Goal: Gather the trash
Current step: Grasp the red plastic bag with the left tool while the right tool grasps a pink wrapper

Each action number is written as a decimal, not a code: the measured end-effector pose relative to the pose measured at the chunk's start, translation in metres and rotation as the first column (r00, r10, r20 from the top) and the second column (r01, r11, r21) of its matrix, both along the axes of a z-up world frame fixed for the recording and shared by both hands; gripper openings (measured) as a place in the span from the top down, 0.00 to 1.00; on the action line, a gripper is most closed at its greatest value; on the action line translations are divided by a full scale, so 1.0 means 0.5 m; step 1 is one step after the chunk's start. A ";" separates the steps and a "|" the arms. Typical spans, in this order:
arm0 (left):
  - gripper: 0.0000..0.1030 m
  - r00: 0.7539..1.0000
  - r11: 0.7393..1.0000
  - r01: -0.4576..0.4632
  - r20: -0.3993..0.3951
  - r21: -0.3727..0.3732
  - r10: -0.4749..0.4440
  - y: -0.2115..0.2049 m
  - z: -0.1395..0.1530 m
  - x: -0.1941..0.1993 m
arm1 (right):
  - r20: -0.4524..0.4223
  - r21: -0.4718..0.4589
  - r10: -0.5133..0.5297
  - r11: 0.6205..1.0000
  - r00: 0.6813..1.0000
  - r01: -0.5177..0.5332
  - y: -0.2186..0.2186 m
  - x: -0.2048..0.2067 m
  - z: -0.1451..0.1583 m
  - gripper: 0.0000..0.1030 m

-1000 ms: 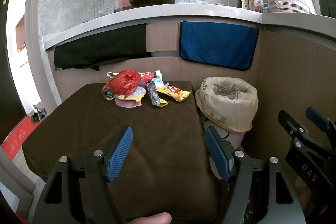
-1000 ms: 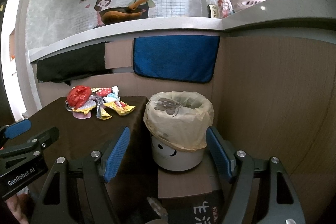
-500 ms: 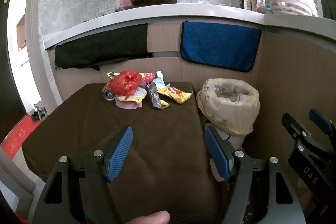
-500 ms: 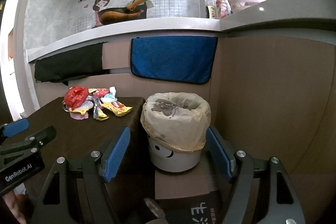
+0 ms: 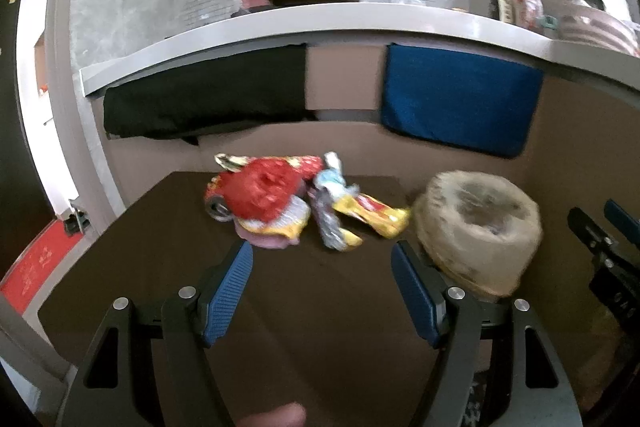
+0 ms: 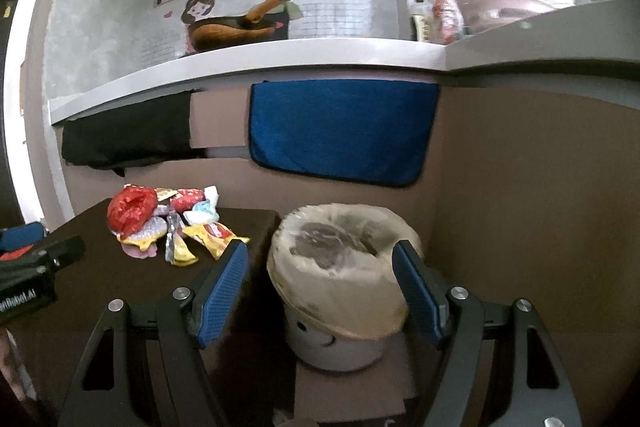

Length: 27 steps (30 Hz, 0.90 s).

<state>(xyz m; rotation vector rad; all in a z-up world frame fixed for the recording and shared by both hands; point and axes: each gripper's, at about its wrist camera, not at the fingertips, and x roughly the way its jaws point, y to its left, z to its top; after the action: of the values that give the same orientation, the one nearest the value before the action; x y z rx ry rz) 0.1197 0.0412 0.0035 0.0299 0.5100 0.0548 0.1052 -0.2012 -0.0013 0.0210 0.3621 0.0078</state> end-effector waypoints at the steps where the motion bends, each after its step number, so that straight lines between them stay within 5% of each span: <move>1: 0.30 1.000 1.000 -0.001 -0.010 0.023 0.001 0.022 -0.004 0.027 | -0.005 -0.003 0.012 1.000 1.000 -0.012 0.008 0.023 0.000 0.30; 4: 0.36 0.996 0.997 0.024 -0.089 0.074 -0.017 0.073 -0.025 0.086 | -0.027 0.003 0.058 0.998 0.998 -0.058 0.036 0.090 -0.005 0.30; 11: 0.43 0.969 0.988 -0.151 -0.196 0.010 0.150 0.269 -0.071 0.175 | -0.111 0.048 0.221 0.975 0.969 -0.217 0.141 0.254 -0.034 0.31; 14: 0.48 0.971 0.989 -0.117 -0.222 -0.089 0.095 0.308 -0.070 0.212 | -0.155 0.053 0.267 0.964 0.951 -0.262 0.192 0.310 -0.051 0.32; 20: 0.48 0.986 0.964 0.079 -0.125 -0.255 -0.114 0.303 -0.043 0.319 | -0.215 0.043 0.287 0.958 0.934 -0.284 0.237 0.356 -0.095 0.34; 27: 0.48 0.968 0.958 0.087 -0.205 -0.272 -0.146 0.293 -0.120 0.455 | -0.272 0.040 0.258 0.965 0.927 -0.257 0.210 0.379 -0.135 0.36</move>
<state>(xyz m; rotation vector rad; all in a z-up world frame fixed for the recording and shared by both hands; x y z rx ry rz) 0.3471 0.1878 -0.0562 -0.1945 0.7360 -0.1339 0.2945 -0.0961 -0.0690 -0.0230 0.6425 0.2691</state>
